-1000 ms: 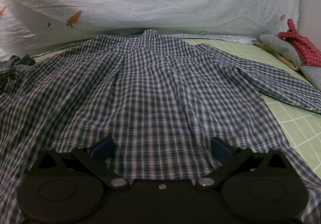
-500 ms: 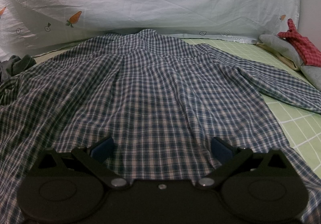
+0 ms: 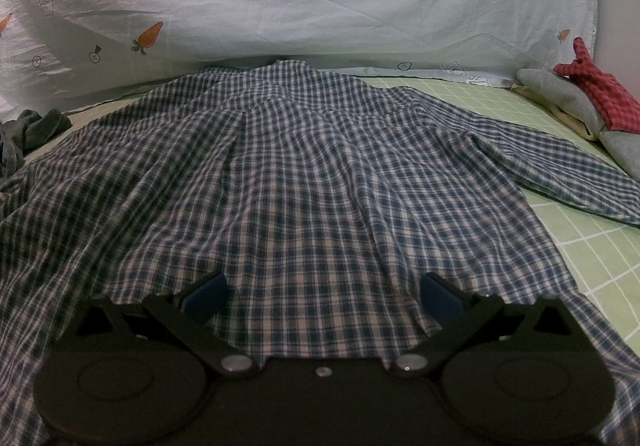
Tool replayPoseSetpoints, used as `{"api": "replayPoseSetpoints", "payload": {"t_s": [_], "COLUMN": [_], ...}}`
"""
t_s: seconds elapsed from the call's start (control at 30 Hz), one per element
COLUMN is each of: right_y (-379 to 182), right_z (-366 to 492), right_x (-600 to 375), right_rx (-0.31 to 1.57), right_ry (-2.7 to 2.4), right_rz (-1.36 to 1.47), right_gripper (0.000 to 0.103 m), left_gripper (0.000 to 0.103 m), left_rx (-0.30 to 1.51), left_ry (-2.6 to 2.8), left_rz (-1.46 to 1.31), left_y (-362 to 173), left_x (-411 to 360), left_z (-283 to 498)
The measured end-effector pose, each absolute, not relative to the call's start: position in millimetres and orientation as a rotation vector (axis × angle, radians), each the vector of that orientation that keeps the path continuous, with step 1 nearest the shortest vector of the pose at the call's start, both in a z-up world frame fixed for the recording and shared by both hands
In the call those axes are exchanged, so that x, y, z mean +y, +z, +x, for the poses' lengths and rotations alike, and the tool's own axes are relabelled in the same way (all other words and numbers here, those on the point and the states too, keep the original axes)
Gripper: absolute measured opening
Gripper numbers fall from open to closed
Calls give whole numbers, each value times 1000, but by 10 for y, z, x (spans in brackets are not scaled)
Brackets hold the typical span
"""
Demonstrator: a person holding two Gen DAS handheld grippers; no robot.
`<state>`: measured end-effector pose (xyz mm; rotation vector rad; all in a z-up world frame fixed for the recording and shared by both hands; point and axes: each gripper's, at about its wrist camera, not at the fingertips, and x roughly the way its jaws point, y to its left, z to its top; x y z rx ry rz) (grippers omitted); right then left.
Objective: Fold clothes
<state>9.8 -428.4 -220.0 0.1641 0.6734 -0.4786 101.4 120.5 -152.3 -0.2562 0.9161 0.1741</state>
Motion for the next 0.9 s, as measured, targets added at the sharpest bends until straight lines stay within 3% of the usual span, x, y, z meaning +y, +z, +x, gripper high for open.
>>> {"api": "replayPoseSetpoints", "payload": {"t_s": [0.07, 0.23, 0.4, 0.63, 0.77, 0.8, 0.83, 0.87, 0.9], "right_y": [-2171, -1942, -1820, -1850, -1893, -1886, -1868, -1854, -1842], "right_z": [98, -46, -451, -991, -1095, -1114, -1131, -1143, -1165], "right_x": [-4298, -4271, -4493, -4890, -5032, -5047, -5052, -5061, -5092], "right_rx": [692, 707, 762, 874, 906, 906, 904, 908, 912], "right_ry": [-483, -535, -617, -636, -524, -500, -479, -454, -441], "right_rz": [175, 124, 109, 184, 257, 258, 249, 231, 216], "right_gripper": [103, 103, 103, 99, 65, 43, 14, 4, 3], "left_gripper": [59, 63, 63, 63, 63, 63, 63, 63, 63], "left_rx": [919, 923, 979, 913, 915, 919, 923, 921, 920], "left_ry": [137, -25, -128, -204, -212, -213, -215, -219, -223], "left_rz": [-263, -168, -84, -114, -99, -100, -101, -99, -98], "left_y": [-1464, -1332, -1352, -998, -935, -925, -915, -899, -883], "left_x": [1100, 684, 213, -361, -740, -840, -939, -1029, -1119], "left_z": [932, 847, 861, 644, 445, 388, 330, 288, 247]}}
